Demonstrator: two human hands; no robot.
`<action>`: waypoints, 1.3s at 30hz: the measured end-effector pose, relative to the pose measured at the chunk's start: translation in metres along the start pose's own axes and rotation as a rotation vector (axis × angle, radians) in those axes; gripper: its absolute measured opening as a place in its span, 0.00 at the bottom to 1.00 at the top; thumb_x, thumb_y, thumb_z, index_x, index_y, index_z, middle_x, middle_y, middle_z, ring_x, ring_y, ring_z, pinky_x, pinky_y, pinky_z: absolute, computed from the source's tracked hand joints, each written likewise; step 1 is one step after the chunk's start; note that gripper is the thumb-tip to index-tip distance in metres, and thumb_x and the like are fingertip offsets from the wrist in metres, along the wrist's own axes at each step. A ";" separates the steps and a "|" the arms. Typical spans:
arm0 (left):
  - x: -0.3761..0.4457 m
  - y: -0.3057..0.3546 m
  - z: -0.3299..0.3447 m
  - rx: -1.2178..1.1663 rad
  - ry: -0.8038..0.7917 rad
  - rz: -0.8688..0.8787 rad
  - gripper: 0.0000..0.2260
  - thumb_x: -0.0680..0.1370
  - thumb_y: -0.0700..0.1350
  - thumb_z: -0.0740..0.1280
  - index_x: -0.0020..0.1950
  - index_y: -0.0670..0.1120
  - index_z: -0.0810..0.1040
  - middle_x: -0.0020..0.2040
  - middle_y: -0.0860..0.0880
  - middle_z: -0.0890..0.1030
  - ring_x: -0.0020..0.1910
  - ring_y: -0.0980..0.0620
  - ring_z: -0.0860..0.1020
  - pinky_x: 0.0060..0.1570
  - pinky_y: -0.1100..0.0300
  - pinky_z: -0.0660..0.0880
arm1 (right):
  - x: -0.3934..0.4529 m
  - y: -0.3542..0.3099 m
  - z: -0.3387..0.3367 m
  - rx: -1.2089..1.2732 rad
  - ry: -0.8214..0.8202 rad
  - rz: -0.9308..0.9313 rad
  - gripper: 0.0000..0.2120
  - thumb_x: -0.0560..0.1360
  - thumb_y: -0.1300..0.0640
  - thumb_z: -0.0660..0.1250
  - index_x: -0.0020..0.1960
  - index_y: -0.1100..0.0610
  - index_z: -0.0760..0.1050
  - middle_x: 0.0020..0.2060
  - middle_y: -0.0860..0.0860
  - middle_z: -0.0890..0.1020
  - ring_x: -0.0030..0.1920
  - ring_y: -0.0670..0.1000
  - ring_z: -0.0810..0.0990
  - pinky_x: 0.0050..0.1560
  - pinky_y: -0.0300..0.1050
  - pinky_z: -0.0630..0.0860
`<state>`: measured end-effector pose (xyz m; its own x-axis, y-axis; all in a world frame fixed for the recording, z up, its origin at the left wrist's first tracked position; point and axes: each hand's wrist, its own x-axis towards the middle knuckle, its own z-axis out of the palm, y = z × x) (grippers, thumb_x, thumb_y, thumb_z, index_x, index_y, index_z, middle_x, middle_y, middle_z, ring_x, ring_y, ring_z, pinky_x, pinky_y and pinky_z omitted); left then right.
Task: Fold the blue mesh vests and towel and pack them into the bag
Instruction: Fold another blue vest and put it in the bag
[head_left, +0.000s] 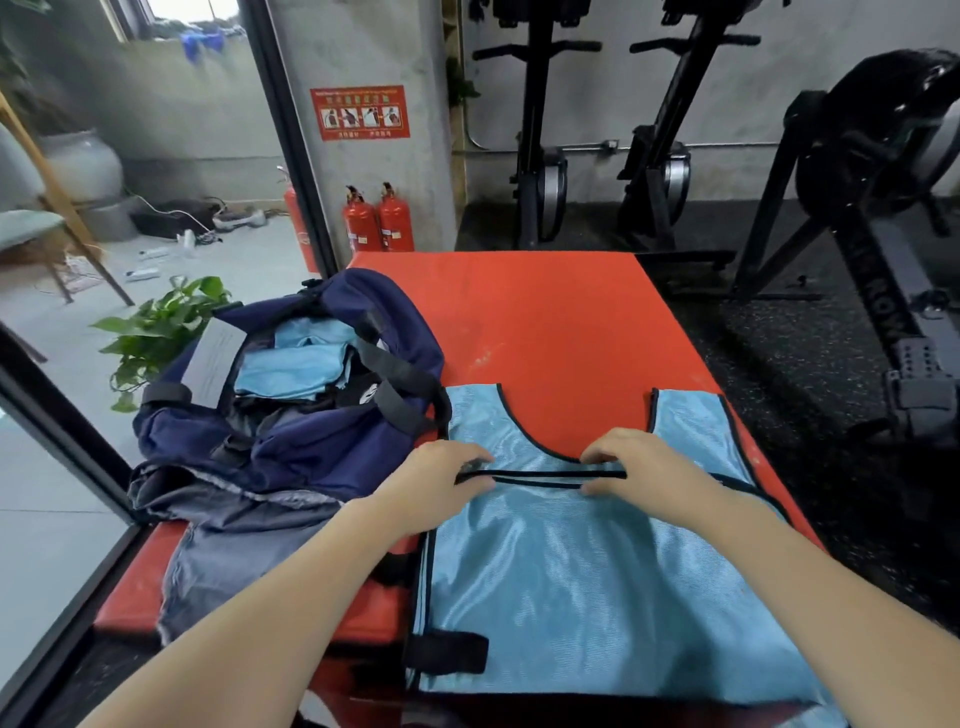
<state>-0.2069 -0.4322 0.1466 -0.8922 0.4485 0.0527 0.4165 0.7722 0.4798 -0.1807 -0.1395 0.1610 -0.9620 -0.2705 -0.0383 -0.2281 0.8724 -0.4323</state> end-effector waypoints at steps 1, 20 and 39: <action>-0.001 0.000 0.001 0.039 -0.043 -0.010 0.18 0.78 0.55 0.69 0.66 0.52 0.78 0.59 0.53 0.81 0.59 0.54 0.77 0.62 0.54 0.72 | -0.007 0.009 -0.005 -0.002 0.005 0.033 0.17 0.71 0.41 0.75 0.56 0.45 0.79 0.52 0.40 0.77 0.55 0.44 0.75 0.60 0.45 0.72; -0.008 0.005 -0.033 -0.174 0.039 -0.153 0.03 0.75 0.45 0.73 0.43 0.52 0.81 0.31 0.55 0.78 0.30 0.60 0.72 0.38 0.63 0.69 | -0.080 0.110 -0.057 0.250 0.232 0.350 0.06 0.73 0.50 0.75 0.38 0.46 0.81 0.32 0.46 0.81 0.34 0.45 0.77 0.39 0.39 0.71; 0.043 -0.001 -0.028 0.034 0.292 -0.299 0.01 0.76 0.43 0.70 0.45 0.49 0.80 0.34 0.56 0.79 0.41 0.49 0.77 0.42 0.58 0.67 | -0.025 0.144 -0.046 0.311 0.430 0.472 0.03 0.73 0.52 0.75 0.42 0.49 0.83 0.39 0.44 0.84 0.45 0.46 0.82 0.48 0.45 0.73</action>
<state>-0.2503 -0.4259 0.1726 -0.9847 0.0591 0.1640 0.1324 0.8659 0.4824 -0.1962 0.0114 0.1408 -0.9362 0.3484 0.0467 0.2194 0.6828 -0.6969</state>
